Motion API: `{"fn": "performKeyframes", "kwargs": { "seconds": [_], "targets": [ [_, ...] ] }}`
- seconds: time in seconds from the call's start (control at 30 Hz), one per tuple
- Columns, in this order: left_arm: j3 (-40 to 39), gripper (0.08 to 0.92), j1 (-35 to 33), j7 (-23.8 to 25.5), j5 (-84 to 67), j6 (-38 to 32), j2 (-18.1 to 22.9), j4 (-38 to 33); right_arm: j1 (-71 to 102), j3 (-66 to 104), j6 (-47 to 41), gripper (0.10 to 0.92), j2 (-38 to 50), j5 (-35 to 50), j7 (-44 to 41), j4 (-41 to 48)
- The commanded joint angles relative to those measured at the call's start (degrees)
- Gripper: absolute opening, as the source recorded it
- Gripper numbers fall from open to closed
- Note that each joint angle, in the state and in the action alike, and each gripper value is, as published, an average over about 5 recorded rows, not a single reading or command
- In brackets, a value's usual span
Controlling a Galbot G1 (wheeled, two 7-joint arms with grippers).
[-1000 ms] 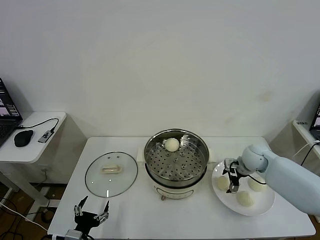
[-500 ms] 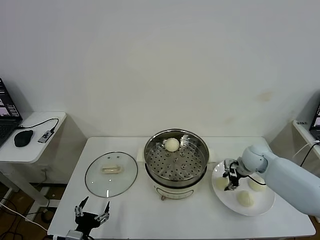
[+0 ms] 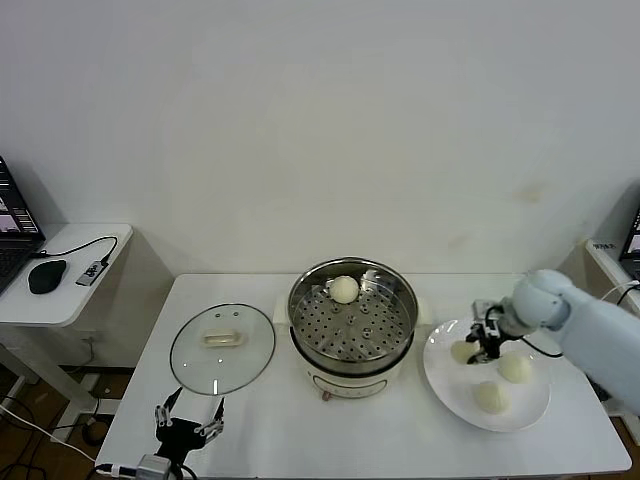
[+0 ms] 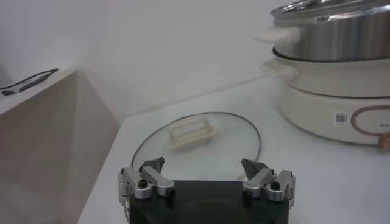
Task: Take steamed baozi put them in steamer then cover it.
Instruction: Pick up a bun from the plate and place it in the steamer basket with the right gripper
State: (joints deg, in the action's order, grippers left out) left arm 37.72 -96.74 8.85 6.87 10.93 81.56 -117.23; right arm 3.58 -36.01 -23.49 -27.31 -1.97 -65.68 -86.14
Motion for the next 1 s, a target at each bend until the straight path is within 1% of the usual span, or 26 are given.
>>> {"fn": "performKeyframes", "kwargs": {
  "seconds": [0.03,0.17,0.23,0.37,0.47,0.73,1.0],
  "targets": [
    [-0.2,0.823,0.2,-0.1,0.5,0.1,-0.1,-0.3,-24.1,-13.9,-2.1,0.433,3.9,11.0,-4.2,-3.9],
    [-0.4,0.823,0.4,-0.2,0.7,0.1,-0.2,-0.5,-34.5,-21.5,-4.7,0.433,-1.9,16.5,-4.9,-3.3],
    [-0.3,0.823,0.5,-0.3,0.8,0.2,-0.3,-0.6,-38.3,-24.2,-5.8,0.433,-6.9,18.6,-4.8,-2.1],
    [0.3,0.823,0.6,-0.2,1.0,0.4,-0.2,-1.5,-41.2,-27.6,-7.8,0.433,-17.4,22.6,-4.4,1.0],
    [0.9,0.823,0.4,-0.2,1.0,0.7,-0.2,-2.7,-41.3,-29.0,-9.3,0.433,-23.5,25.0,-3.8,3.6],
    [1.1,0.823,-0.3,-0.9,1.0,0.5,1.6,-5.7,-35.9,-28.0,-10.0,0.433,-35.5,23.3,-1.8,10.6],
    [1.3,0.823,-0.4,-0.8,0.9,0.6,1.9,-6.5,-28.0,-25.7,-10.1,0.433,-43.4,19.0,-1.0,16.4]
  ]
}}
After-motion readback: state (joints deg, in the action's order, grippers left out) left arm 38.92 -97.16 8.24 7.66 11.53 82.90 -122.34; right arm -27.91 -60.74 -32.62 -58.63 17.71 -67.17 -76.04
